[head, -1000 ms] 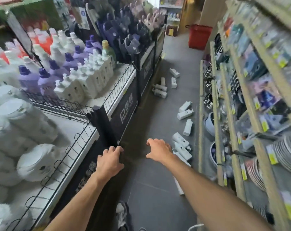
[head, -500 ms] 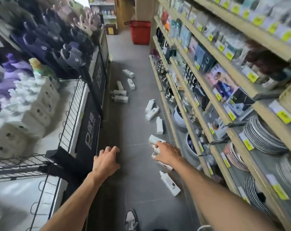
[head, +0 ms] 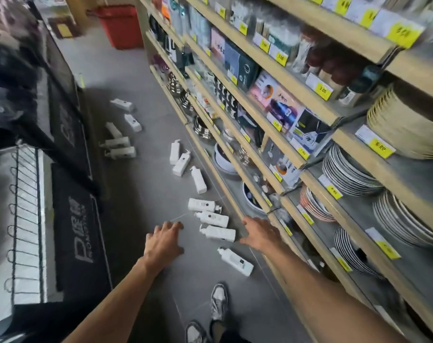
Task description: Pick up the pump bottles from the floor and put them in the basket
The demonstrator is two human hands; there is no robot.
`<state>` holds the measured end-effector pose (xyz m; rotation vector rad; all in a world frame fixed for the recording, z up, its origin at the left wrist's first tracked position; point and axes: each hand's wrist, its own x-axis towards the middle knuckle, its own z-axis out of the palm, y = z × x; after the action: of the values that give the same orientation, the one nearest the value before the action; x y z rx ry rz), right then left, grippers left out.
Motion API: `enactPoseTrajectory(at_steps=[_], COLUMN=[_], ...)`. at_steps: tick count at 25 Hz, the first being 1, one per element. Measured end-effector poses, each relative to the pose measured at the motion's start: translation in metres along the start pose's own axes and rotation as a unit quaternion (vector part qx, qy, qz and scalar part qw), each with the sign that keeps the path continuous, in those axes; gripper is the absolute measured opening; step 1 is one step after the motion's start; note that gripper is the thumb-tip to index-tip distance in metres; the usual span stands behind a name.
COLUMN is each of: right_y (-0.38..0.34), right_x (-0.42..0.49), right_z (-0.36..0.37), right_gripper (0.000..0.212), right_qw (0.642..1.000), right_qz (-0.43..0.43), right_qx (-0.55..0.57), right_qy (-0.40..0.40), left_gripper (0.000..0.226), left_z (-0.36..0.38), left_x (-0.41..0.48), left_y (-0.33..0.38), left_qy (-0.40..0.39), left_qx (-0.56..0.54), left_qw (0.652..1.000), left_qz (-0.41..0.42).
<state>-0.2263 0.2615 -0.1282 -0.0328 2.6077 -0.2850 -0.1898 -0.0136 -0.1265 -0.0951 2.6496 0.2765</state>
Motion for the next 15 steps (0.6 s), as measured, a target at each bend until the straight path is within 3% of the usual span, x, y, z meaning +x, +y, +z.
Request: enactPoseTrajectory(at_steps=[6, 15], right_y=[0.044, 0.081], right_x=[0.051, 0.133], right_z=[-0.003, 0.058], right_gripper=[0.047, 0.061], right_qw=[0.999, 0.992], right_qz=[0.033, 0.075], right_qx=[0.033, 0.045], right_qy=[-0.004, -0.092], left_gripper=[0.068, 0.068], left_z=[-0.013, 0.033], left_x=[0.081, 0.182], left_y=[0.041, 0.033], left_qy=[-0.019, -0.090], left_qx=[0.030, 0.007], left_qw=[0.999, 0.996], left_qz=[0.028, -0.003])
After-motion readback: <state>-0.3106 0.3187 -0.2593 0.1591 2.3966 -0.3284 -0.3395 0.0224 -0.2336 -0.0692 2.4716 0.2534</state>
